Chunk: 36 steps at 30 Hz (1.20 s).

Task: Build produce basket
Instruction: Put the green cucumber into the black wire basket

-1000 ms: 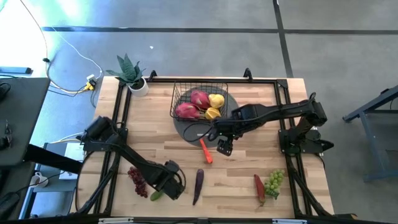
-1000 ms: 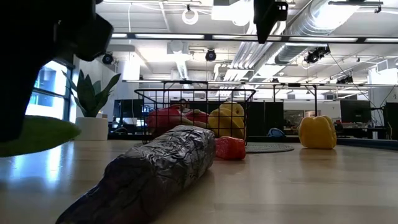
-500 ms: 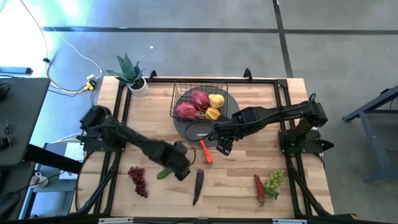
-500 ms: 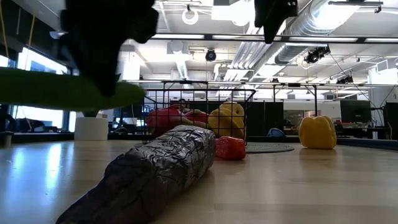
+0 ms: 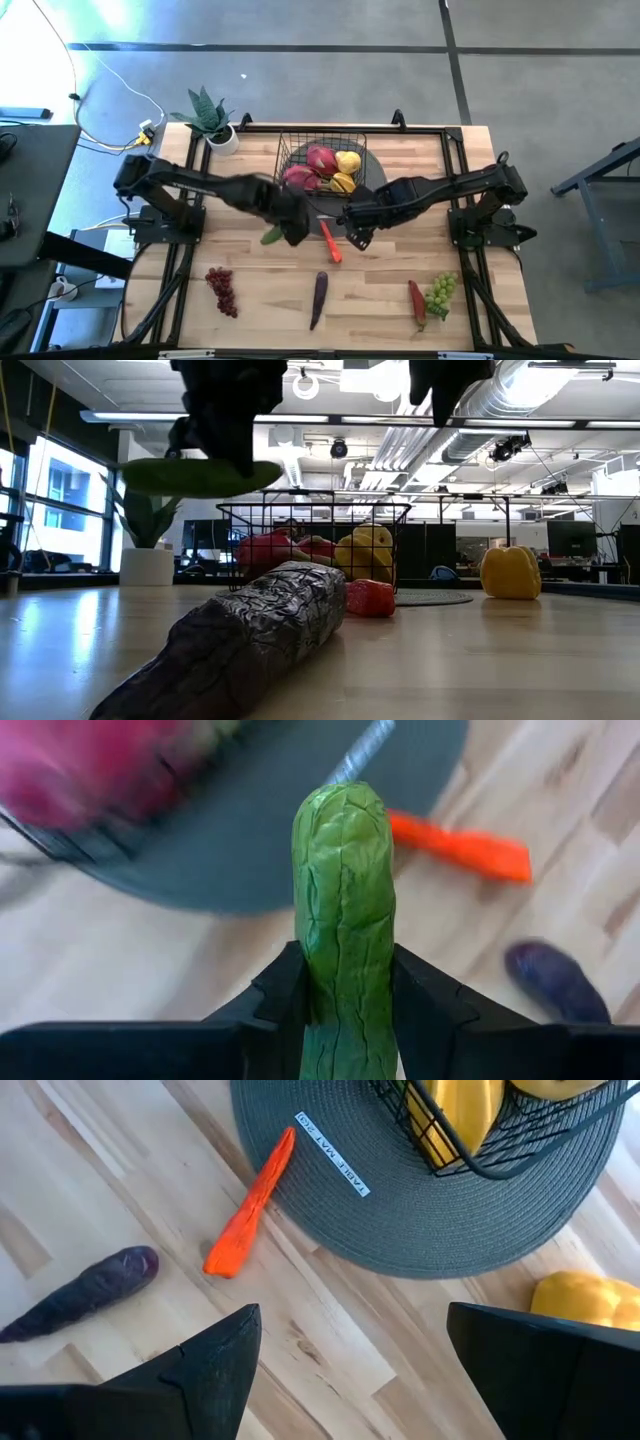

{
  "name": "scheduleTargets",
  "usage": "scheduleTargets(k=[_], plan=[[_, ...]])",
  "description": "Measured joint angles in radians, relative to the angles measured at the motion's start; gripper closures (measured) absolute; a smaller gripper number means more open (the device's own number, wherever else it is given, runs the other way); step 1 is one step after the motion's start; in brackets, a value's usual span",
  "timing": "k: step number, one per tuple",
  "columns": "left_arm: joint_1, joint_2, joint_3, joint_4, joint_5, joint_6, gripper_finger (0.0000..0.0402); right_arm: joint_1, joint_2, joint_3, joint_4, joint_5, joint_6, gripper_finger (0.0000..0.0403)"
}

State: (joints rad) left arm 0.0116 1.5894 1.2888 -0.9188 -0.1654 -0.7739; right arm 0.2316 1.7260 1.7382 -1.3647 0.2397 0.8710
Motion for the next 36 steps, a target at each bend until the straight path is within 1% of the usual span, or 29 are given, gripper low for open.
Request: scheduleTargets(k=[3,10,16,22,26,33,36], plan=[[0.059,-0.034,0.000,0.000,-0.009,0.059,0.0301,0.005,0.000,0.000,0.000,0.006,0.032,0.0100],[0.189,-0.092,0.000,0.016,-0.021,0.166,0.0301,0.011,0.000,0.000,0.001,0.089,0.121,0.0100],[0.284,-0.123,0.000,0.114,0.008,0.230,0.0301,0.011,0.000,0.000,0.004,0.135,0.178,0.0100],[0.367,-0.124,0.000,0.205,0.050,0.284,0.0300,0.011,0.000,0.000,0.005,0.153,0.179,0.0100],[0.417,-0.122,0.000,0.257,0.053,0.320,0.0300,0.003,0.000,0.000,0.005,0.179,0.177,0.0100],[0.504,-0.122,0.000,0.327,0.050,0.414,0.0300,-0.057,0.000,0.000,0.005,0.197,0.137,0.0100],[0.533,-0.121,0.000,0.380,0.029,0.462,0.0300,-0.087,0.000,0.000,0.005,0.197,0.121,0.0100]])
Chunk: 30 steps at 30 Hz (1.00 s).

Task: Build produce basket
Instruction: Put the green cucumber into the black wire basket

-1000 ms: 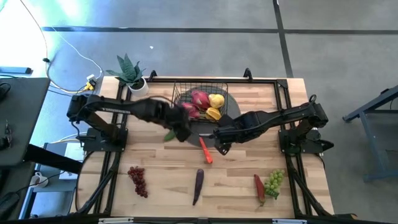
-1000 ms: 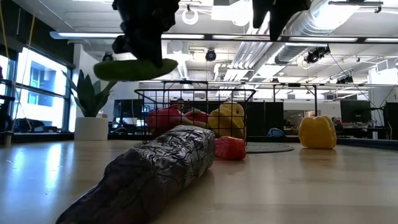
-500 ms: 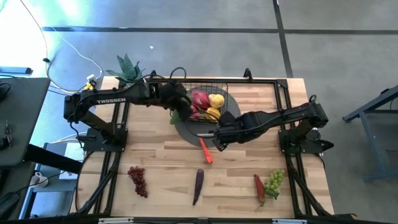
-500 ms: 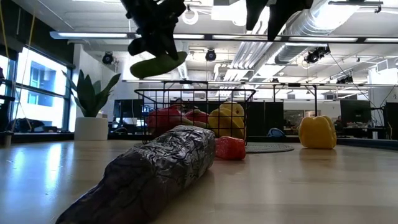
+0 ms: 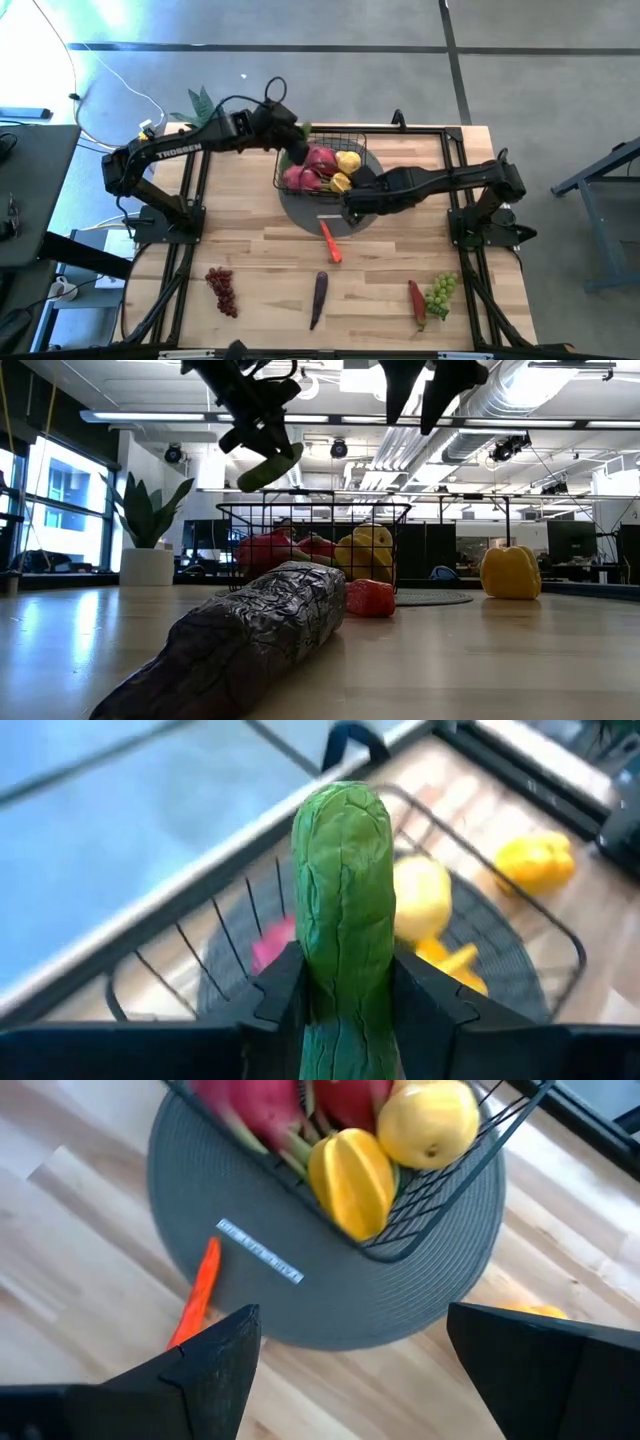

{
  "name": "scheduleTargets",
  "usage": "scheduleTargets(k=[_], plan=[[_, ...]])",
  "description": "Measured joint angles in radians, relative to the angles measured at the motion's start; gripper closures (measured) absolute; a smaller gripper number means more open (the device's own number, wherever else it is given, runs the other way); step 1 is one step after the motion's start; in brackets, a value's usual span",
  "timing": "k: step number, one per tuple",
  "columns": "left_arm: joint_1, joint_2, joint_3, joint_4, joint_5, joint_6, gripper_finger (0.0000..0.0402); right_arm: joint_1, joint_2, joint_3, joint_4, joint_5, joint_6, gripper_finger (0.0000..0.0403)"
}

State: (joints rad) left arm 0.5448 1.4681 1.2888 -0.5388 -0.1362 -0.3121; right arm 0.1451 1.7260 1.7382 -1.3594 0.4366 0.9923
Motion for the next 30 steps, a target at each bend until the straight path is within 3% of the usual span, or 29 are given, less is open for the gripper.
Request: scheduleTargets(k=[12,17,30], plan=[[0.083,0.037,0.000,0.110,0.001,0.188,0.0300,-0.089,0.000,0.000,0.000,-0.051,-0.088,0.0100],[0.106,0.094,0.000,0.154,0.056,0.212,0.0300,-0.118,0.000,0.000,0.000,-0.053,-0.120,0.0100],[0.105,0.221,0.000,0.155,0.065,0.264,0.0300,-0.161,0.000,0.000,0.000,-0.102,-0.164,0.0100]])
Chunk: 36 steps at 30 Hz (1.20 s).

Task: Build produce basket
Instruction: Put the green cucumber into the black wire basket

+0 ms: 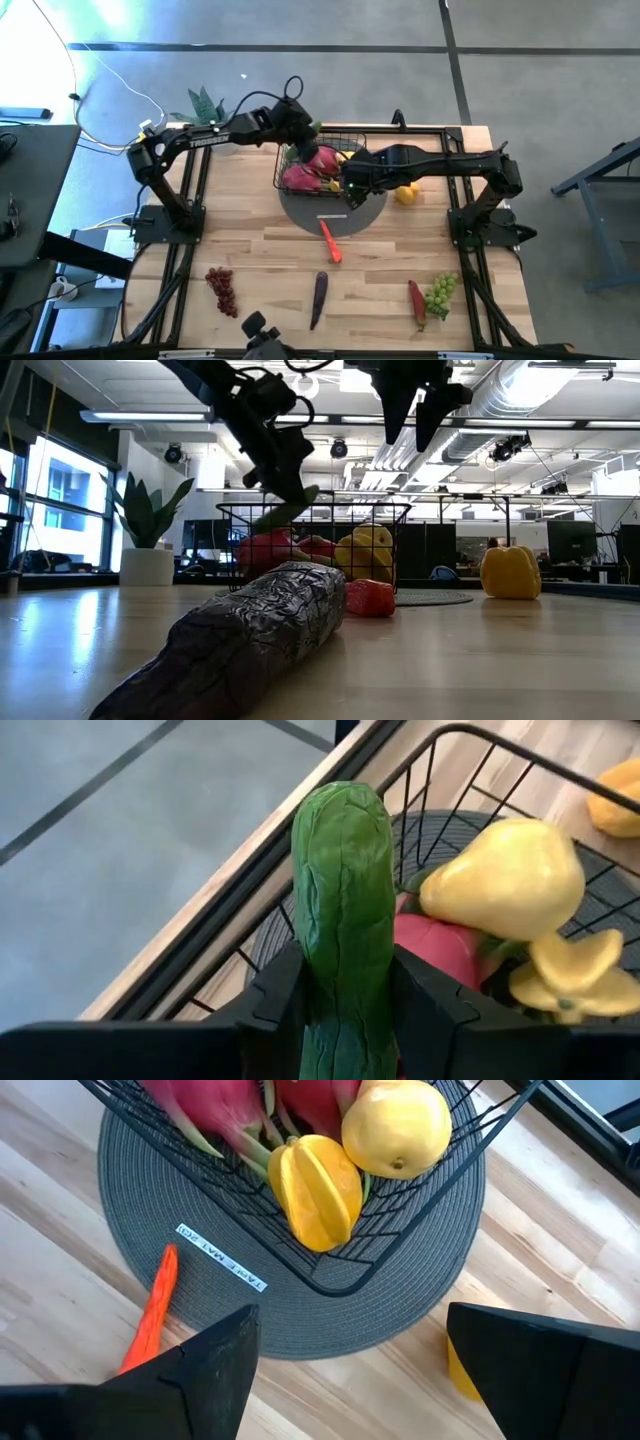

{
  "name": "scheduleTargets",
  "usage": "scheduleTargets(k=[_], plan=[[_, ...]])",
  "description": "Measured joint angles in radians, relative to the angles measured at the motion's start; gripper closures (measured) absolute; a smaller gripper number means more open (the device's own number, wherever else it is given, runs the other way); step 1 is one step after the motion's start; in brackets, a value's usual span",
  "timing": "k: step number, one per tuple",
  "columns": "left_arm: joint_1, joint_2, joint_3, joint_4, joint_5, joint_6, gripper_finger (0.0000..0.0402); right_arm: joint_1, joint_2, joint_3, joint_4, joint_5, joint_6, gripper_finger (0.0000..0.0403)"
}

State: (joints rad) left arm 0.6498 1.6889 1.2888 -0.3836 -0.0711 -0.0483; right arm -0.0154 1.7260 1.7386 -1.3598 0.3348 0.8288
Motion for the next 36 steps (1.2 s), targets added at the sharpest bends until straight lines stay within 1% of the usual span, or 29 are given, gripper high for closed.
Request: scheduleTargets(k=[5,9,17,23,29,36], plan=[[0.000,0.024,0.000,0.001,-0.002,0.000,0.0300,0.000,0.000,0.000,0.000,-0.007,-0.016,0.0100],[0.001,0.037,0.000,0.016,-0.041,0.018,0.0300,0.000,0.000,0.000,0.000,-0.013,-0.026,0.0100],[0.006,0.074,0.000,0.009,-0.026,0.016,0.0300,-0.007,0.000,0.000,-0.017,-0.013,-0.052,0.0100],[0.010,0.084,0.000,0.003,-0.034,0.016,0.0297,-0.021,0.000,0.000,-0.029,-0.010,-0.078,0.0100],[0.011,0.083,0.000,-0.013,-0.068,0.016,0.0267,-0.025,0.000,0.000,-0.036,-0.009,-0.095,0.0100],[0.011,0.083,0.000,-0.013,-0.043,-0.001,0.0219,-0.024,0.000,0.000,-0.036,-0.010,-0.097,0.0100]])
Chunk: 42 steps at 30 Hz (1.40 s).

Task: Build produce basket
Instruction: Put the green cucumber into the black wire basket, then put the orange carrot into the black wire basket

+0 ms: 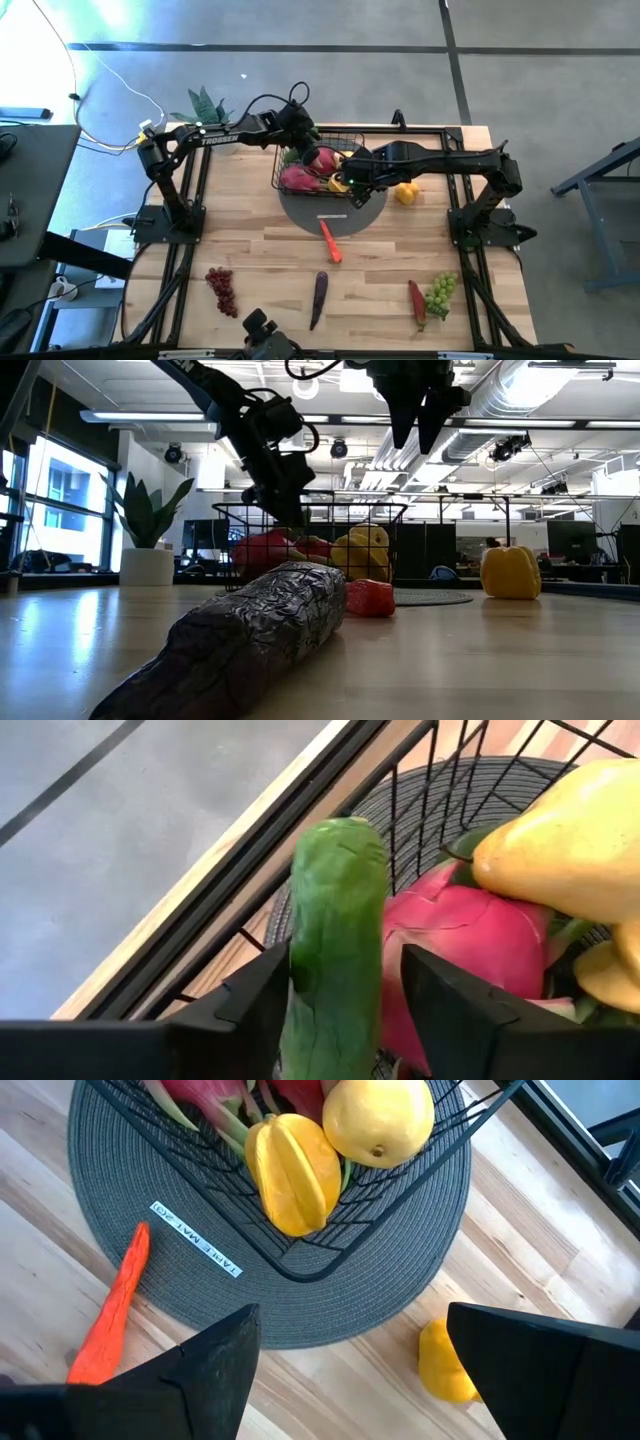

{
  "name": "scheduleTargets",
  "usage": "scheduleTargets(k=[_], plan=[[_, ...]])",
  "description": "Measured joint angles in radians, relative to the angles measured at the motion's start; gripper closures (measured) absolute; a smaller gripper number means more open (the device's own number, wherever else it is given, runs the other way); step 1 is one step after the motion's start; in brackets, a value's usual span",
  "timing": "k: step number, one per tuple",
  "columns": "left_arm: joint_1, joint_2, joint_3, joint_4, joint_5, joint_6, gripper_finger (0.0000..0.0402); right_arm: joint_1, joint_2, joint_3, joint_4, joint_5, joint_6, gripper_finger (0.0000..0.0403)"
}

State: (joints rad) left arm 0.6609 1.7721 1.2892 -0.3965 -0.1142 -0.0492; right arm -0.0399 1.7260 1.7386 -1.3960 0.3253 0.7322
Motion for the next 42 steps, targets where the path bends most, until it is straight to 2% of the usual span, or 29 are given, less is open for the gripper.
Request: scheduleTargets(k=[8,17,22,28,37,42], plan=[[0.000,0.000,0.042,-0.051,0.032,-0.020,0.0181,0.000,0.000,0.000,0.000,0.000,0.009,0.0100],[0.000,-0.001,0.161,-0.239,0.023,0.010,0.0179,0.001,0.000,0.000,0.020,-0.005,0.027,0.0100],[0.000,-0.014,0.211,-0.329,0.024,0.028,0.0179,0.006,0.000,0.000,0.070,-0.077,0.058,0.0100],[-0.009,-0.091,0.221,-0.424,0.024,0.077,0.0179,0.046,0.000,0.000,0.155,-0.150,0.116,0.0100],[-0.038,-0.259,0.221,-0.562,0.024,0.089,0.0179,0.133,0.000,0.000,0.182,-0.189,0.239,0.0100],[-0.077,-0.366,0.149,-0.575,0.028,0.072,0.0179,0.180,0.000,-0.013,0.188,-0.230,0.336,0.0100]])
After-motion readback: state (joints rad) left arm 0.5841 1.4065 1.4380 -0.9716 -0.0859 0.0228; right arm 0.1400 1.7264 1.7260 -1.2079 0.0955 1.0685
